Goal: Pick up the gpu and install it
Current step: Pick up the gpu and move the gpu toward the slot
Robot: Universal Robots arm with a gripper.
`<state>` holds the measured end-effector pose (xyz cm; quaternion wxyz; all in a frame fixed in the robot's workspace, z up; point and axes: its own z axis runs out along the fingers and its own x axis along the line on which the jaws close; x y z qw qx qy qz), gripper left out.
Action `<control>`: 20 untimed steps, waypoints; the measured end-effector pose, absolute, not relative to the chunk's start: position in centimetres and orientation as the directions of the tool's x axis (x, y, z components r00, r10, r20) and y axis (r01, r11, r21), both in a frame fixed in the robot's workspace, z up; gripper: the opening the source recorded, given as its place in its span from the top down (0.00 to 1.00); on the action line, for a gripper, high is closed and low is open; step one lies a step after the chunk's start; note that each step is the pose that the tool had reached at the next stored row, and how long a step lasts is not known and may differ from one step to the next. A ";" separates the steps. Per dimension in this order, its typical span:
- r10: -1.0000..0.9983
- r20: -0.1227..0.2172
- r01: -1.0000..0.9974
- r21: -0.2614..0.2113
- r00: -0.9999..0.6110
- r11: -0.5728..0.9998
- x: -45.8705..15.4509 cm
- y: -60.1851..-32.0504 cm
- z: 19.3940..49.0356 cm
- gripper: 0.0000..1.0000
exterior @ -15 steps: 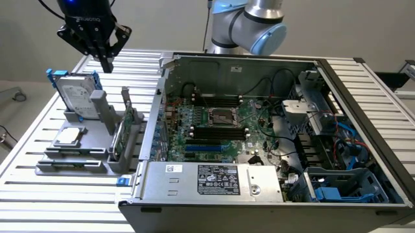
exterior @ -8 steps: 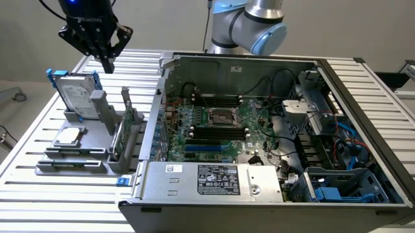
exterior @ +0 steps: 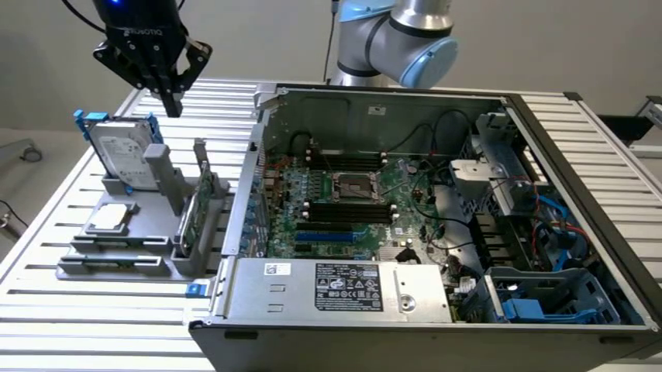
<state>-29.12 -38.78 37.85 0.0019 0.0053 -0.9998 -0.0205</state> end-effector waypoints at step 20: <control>-0.010 0.004 -0.010 0.039 -1.000 0.999 -29.6 -40.9 35.3 0.58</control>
